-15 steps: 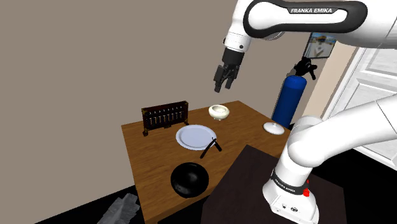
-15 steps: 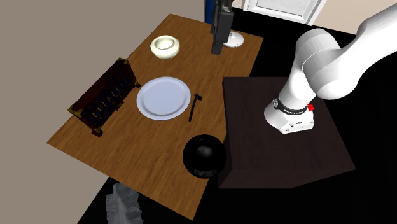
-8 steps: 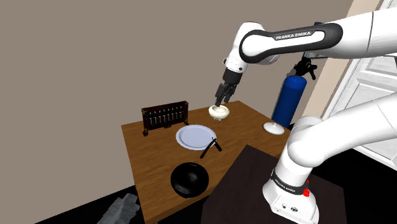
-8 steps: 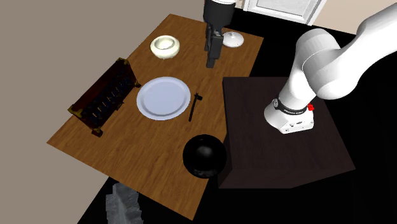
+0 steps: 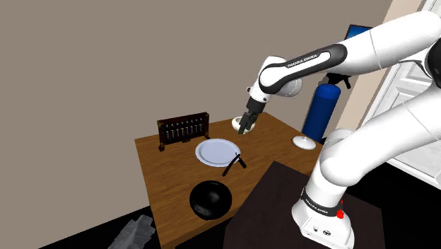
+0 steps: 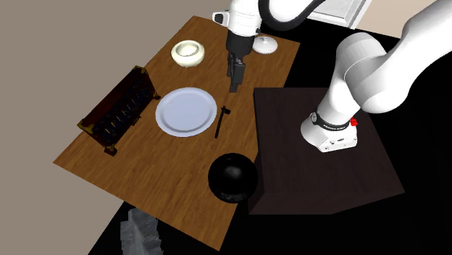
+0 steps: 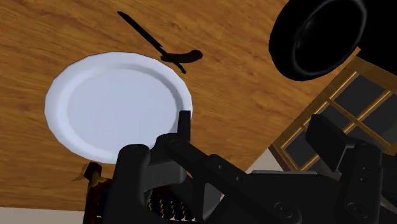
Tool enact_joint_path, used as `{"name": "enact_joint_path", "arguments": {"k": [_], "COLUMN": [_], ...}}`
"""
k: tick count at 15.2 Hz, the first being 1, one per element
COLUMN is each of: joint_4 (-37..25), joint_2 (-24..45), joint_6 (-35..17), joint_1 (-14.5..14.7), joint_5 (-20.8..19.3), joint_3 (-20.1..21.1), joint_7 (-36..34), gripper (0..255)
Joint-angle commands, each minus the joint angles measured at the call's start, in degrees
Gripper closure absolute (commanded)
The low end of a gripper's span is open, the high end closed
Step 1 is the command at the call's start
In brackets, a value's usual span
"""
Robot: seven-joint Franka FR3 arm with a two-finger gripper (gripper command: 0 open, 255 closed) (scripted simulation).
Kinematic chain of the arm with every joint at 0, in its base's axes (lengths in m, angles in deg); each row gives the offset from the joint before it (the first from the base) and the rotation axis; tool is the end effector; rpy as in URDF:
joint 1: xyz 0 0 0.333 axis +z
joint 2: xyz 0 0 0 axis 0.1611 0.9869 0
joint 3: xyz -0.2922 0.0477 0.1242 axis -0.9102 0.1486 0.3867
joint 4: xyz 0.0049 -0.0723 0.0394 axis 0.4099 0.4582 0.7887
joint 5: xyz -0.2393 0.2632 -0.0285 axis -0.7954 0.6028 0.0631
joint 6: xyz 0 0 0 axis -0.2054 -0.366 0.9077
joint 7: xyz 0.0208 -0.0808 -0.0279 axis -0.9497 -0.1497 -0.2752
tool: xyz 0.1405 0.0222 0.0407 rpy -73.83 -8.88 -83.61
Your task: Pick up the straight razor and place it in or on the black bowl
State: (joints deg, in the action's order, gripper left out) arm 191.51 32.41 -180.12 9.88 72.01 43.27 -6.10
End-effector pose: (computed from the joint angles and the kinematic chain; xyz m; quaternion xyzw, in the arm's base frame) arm 0.3186 -0.0669 0.3799 -0.9881 -0.0325 -0.0877 0.1222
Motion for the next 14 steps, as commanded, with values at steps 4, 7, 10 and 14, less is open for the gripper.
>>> {"name": "enact_joint_path", "arguments": {"k": [4, 7, 10, 14], "joint_4": [1.83, 0.91, -1.87, -3.89], "joint_2": [10.13, 17.98, 27.40, 33.59], "joint_6": [-10.84, -16.02, -18.31, -18.28], "joint_1": [4.56, 10.17, 17.54, 19.71], "joint_5": [6.16, 14.34, 28.29, 38.54], "joint_3": [-7.97, -14.30, -21.16, -21.76], "joint_7": [12.05, 22.41, 36.83, 45.49], "gripper": [0, 0, 0, 0]}}
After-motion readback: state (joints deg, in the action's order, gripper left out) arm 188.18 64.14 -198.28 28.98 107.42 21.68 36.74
